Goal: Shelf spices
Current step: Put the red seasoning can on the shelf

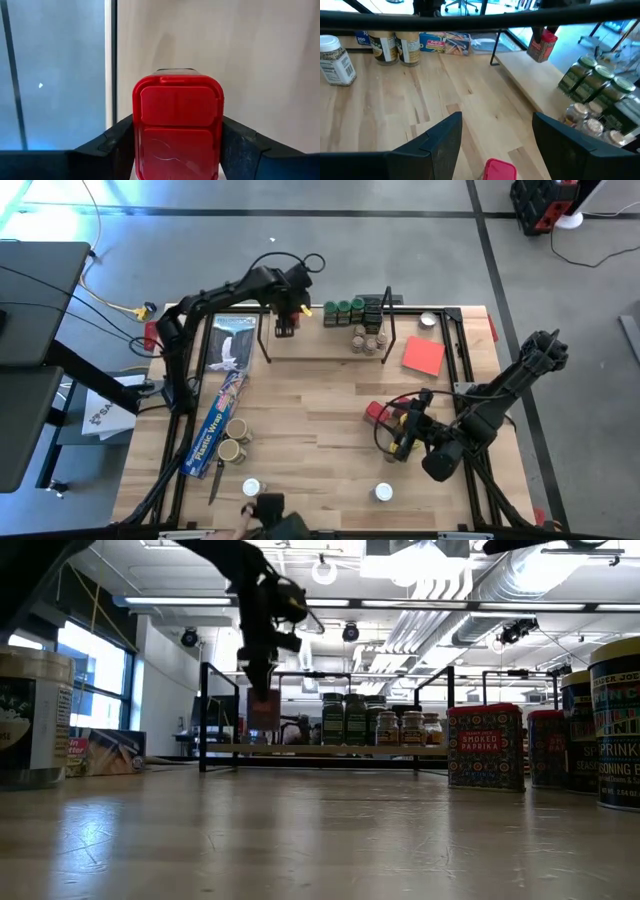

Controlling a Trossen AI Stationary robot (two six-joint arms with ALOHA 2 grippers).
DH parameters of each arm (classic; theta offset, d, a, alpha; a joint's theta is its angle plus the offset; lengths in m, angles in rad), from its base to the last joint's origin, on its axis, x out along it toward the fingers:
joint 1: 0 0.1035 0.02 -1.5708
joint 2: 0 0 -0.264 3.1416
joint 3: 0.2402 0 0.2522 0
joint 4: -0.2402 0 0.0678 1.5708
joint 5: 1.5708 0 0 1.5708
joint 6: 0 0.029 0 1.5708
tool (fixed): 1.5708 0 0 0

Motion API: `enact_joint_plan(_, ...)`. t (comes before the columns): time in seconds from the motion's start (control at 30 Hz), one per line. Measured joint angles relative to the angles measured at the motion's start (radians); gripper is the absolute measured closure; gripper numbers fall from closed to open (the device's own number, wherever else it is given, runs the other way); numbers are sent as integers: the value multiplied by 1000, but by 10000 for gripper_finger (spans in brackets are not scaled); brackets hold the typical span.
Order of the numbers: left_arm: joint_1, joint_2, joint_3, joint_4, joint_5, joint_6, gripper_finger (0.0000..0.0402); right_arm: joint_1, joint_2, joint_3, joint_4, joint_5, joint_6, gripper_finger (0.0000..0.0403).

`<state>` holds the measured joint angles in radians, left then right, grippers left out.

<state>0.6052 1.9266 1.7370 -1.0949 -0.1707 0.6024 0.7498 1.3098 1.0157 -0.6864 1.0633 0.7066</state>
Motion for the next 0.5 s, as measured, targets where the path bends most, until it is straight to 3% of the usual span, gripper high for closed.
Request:
enact_joint_plan(0.13,32,35,0,5,-40,74,160,-23,0,0,0,-46,3,167)
enact_joint_plan(0.37,77,71,1,7,-53,92,172,-44,0,0,1,-78,0,167)
enact_joint_plan(0.5,88,72,1,6,-113,109,168,-44,0,0,1,-83,0,167)
